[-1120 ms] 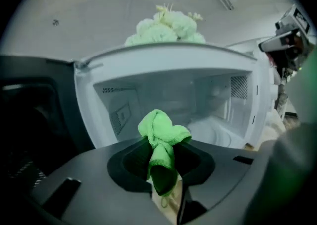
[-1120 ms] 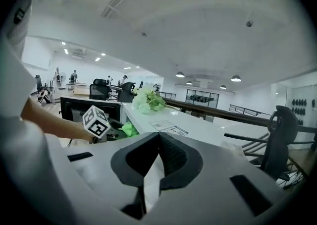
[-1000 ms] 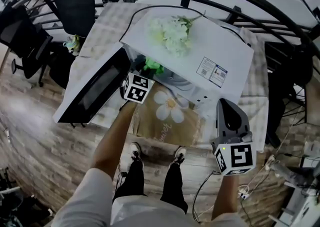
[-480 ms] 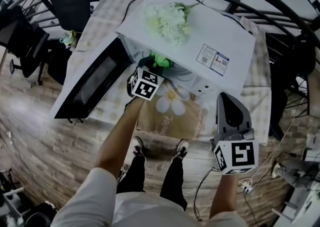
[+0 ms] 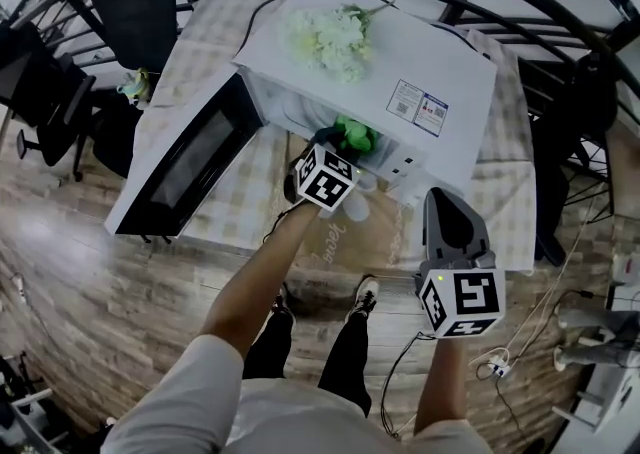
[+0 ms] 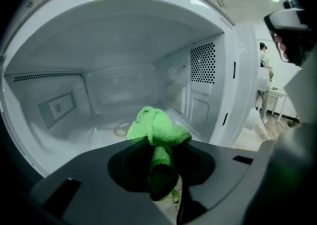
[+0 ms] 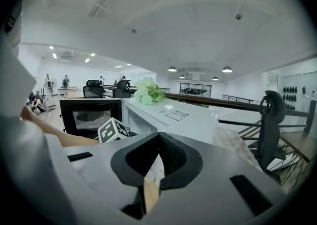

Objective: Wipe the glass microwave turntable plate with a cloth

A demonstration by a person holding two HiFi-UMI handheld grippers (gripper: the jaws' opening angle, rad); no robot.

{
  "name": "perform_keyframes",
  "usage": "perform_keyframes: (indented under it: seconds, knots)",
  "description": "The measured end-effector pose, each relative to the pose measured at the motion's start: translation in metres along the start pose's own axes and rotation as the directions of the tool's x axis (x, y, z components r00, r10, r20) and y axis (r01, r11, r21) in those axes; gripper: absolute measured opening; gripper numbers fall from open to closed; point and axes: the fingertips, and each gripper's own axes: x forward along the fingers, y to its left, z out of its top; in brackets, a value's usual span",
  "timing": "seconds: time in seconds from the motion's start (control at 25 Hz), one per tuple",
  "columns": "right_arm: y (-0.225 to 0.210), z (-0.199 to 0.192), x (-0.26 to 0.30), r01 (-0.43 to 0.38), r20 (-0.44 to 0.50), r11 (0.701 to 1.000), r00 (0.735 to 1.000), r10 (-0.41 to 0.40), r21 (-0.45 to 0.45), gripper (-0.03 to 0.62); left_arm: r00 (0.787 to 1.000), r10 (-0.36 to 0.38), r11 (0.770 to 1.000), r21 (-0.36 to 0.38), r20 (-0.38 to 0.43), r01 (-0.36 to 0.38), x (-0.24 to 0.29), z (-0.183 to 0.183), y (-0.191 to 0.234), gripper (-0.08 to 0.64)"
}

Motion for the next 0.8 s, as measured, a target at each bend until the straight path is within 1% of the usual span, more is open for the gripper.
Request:
perform_keyframes:
  seconds: [0.12, 0.2, 0.28, 0.32, 0.4, 0.52, 0.6, 0.68, 0.72, 0.8]
  knots:
    - [0.003, -0.004, 0.001, 0.013, -0.014, 1.000, 1.000, -0.013, 0.013, 0.014, 0.998, -0.067, 0.998, 0.015, 0.013, 0.066, 0.004, 0.008, -0.019, 0.124]
    - [0.008, -0.008, 0.005, 0.015, -0.024, 1.000, 1.000, -0.015, 0.019, 0.014, 0.993, -0.110, 0.994, 0.019, 0.040, 0.109, 0.001, 0.014, -0.027, 0.124]
    - [0.015, -0.012, 0.011, 0.012, -0.036, 1.000, 0.999, -0.011, 0.026, 0.014, 0.990, -0.113, 0.994, 0.009, 0.083, 0.113, -0.007, 0.019, -0.021, 0.124]
    - [0.019, -0.015, 0.015, 0.009, -0.042, 1.000, 0.999, -0.008, 0.030, 0.014, 0.990, -0.099, 0.995, 0.006, 0.104, 0.099, -0.013, 0.021, -0.013, 0.124]
    - [0.027, -0.022, 0.024, 0.003, -0.059, 0.999, 0.998, -0.001, 0.037, 0.014, 0.990, -0.049, 0.999, 0.009, 0.131, 0.048, -0.024, 0.021, 0.011, 0.124]
    - [0.038, -0.035, 0.038, -0.008, -0.092, 0.999, 0.996, 0.013, 0.050, 0.014, 0.990, 0.067, 0.998, 0.008, 0.126, -0.068, -0.035, 0.015, 0.060, 0.124]
    - [0.045, -0.042, 0.045, -0.019, -0.111, 0.998, 0.993, 0.025, 0.060, 0.014, 0.982, 0.158, 0.987, -0.003, 0.104, -0.158, -0.039, 0.008, 0.098, 0.124]
    - [0.050, -0.048, 0.049, -0.026, -0.125, 0.997, 0.992, 0.034, 0.067, 0.014, 0.969, 0.235, 0.972, -0.007, 0.082, -0.235, -0.039, 0.003, 0.129, 0.124]
    - [0.051, -0.050, 0.051, -0.028, -0.129, 0.997, 0.991, 0.037, 0.068, 0.014, 0.963, 0.258, 0.966, -0.005, 0.071, -0.259, -0.037, 0.001, 0.140, 0.124]
    - [0.054, -0.054, 0.054, -0.034, -0.137, 0.997, 0.990, 0.044, 0.069, 0.014, 0.964, 0.263, 0.965, 0.002, 0.044, -0.263, -0.029, -0.003, 0.150, 0.118]
